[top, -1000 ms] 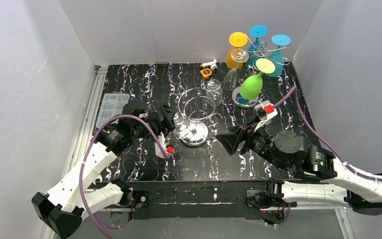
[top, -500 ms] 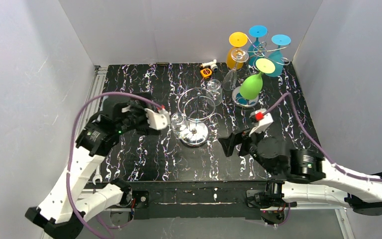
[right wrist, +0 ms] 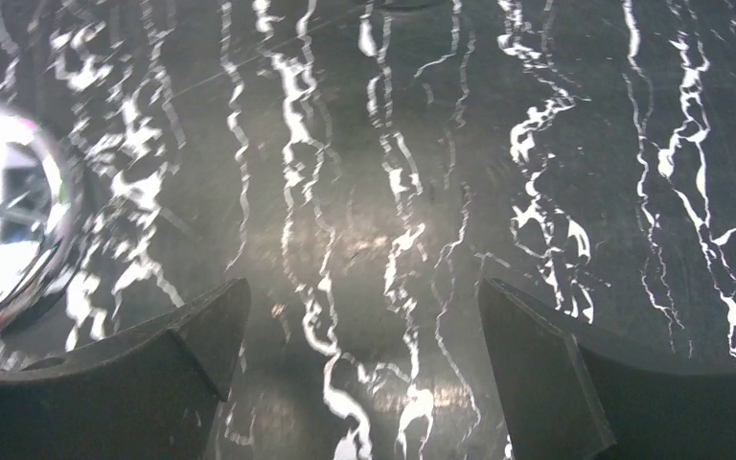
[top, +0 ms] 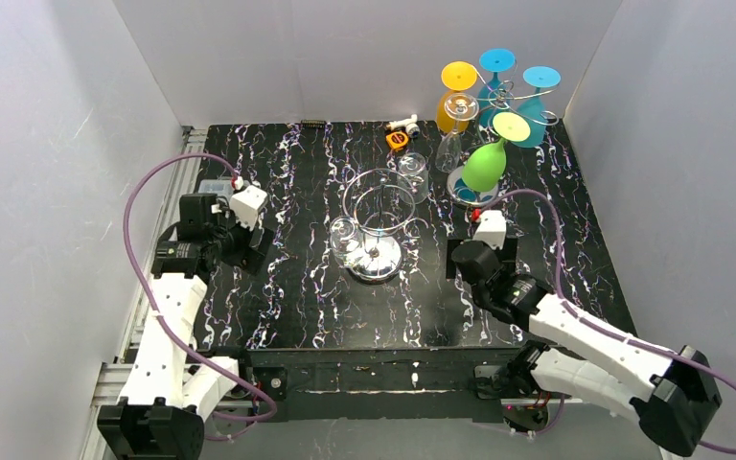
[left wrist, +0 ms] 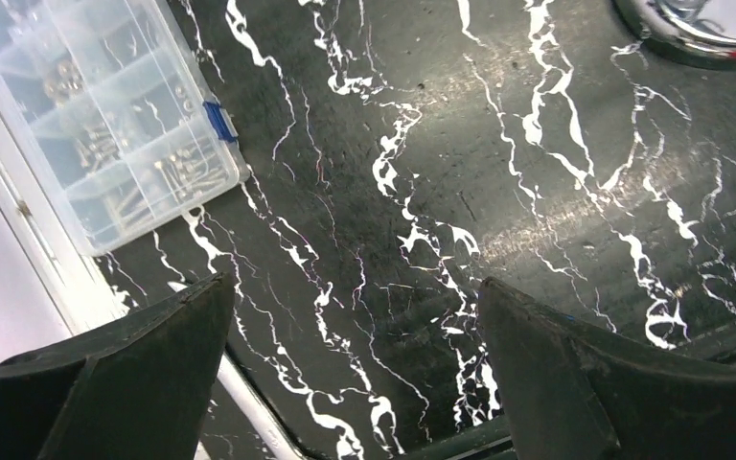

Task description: Place the wine glass upside down on the wine glass rack

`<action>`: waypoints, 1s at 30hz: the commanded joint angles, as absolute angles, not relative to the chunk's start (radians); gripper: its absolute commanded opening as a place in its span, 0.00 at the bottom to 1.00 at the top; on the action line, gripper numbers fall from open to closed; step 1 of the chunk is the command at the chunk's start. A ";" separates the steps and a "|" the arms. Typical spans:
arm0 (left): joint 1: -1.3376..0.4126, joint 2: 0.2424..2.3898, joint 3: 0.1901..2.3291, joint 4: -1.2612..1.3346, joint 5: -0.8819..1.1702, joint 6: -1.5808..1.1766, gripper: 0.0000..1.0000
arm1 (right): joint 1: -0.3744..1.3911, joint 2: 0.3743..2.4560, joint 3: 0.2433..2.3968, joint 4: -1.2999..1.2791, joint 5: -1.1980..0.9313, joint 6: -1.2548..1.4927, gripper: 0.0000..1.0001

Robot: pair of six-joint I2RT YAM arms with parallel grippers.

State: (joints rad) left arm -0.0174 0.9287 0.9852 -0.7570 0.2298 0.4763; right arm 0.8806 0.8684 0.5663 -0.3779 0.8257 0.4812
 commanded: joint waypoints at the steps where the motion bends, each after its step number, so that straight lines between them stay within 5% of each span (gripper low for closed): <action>1: -0.002 0.970 0.931 -0.617 0.127 0.357 0.98 | 0.728 0.910 0.545 -0.125 0.813 0.365 0.98; 12: 0.043 1.044 0.815 -0.447 0.042 0.248 0.98 | 0.326 0.963 0.374 0.194 0.843 0.308 0.98; 20: 0.055 1.073 0.706 -0.308 0.073 0.162 0.98 | 0.165 0.934 0.213 0.434 0.791 0.260 0.98; 30: 0.076 1.117 0.525 0.053 0.219 0.078 0.98 | 0.117 1.161 0.259 0.651 0.626 0.158 0.98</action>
State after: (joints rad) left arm 0.0654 1.0943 0.5980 -0.1539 0.1455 0.1314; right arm 0.1257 1.1007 0.2153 0.4767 0.6899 0.2024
